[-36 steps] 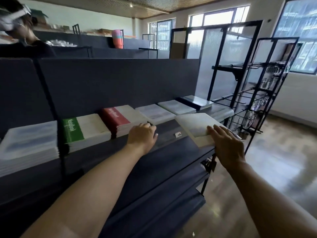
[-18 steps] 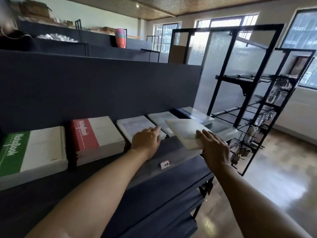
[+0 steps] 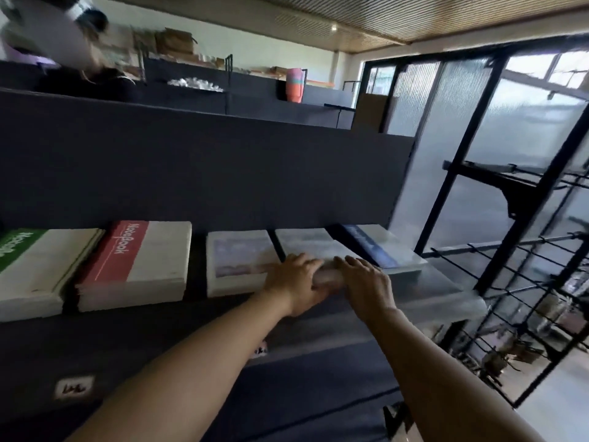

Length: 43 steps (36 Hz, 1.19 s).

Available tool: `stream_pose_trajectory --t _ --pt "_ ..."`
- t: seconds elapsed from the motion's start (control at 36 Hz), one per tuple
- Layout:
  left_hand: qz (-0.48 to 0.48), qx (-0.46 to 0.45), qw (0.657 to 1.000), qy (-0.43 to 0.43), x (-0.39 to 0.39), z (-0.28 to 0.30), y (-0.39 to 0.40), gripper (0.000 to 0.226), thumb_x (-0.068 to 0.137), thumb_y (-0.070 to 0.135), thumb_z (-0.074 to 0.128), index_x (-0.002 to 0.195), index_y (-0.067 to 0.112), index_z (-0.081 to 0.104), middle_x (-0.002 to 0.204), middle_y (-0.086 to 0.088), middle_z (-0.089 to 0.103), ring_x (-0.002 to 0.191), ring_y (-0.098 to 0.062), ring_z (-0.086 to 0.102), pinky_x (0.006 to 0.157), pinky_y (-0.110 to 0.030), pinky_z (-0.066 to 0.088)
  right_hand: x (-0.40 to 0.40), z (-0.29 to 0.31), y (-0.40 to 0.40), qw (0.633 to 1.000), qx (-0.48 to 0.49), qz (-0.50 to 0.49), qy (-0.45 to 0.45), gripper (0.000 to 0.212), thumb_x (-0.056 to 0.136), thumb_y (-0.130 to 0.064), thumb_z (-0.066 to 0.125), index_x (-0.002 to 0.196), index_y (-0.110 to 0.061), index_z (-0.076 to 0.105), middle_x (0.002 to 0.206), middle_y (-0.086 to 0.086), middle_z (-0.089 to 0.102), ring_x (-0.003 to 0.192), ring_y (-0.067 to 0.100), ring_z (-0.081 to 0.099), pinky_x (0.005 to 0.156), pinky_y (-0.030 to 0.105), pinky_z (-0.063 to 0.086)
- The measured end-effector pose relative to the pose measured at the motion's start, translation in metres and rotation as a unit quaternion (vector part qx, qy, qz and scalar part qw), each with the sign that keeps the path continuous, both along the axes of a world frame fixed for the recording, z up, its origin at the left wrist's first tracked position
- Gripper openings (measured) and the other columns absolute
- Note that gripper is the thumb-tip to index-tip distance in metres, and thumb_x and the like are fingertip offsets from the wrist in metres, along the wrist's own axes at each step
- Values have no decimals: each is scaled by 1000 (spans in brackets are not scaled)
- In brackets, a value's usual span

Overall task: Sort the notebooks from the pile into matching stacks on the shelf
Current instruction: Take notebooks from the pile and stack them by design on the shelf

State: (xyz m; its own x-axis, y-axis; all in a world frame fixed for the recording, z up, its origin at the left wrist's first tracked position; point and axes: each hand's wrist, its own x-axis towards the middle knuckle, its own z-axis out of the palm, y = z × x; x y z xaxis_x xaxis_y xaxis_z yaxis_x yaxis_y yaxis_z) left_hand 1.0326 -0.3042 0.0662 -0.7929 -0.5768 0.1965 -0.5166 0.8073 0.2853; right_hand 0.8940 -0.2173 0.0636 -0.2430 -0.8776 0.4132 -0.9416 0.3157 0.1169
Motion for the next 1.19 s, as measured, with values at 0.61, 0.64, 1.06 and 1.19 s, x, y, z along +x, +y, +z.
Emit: stream_pose_trajectory --t 0.61,0.64,1.06,1.19 --pt "97 2 986 -139 -29 -16 -19 60 102 44 36 154 23 14 162 1 4 148 -21 9 117 -37 19 -68 -14 -44 972 140 120 -142 57 94 -53 45 145 -32 32 148 -9 34 130 24 35 99 38 41" --pt "99 2 985 -139 -30 -16 -20 61 101 45 36 154 23 15 162 1 5 148 -21 10 117 -37 19 -69 -13 -46 971 145 121 -146 57 94 -53 46 145 -32 31 148 -8 34 131 24 34 99 39 41" --pt "154 10 971 -184 -46 -13 -19 56 101 27 35 152 17 12 161 -6 -1 148 -25 2 118 -46 6 -69 -17 -59 970 152 119 -147 60 94 -56 42 146 -31 28 152 -4 28 137 24 27 101 41 41" --pt "147 -27 973 -175 -26 -7 -21 63 99 53 33 153 26 14 161 -1 8 146 -24 14 117 -44 13 -68 -15 -60 969 160 116 -146 60 93 -57 42 146 -31 27 152 -4 27 138 25 26 103 42 37"
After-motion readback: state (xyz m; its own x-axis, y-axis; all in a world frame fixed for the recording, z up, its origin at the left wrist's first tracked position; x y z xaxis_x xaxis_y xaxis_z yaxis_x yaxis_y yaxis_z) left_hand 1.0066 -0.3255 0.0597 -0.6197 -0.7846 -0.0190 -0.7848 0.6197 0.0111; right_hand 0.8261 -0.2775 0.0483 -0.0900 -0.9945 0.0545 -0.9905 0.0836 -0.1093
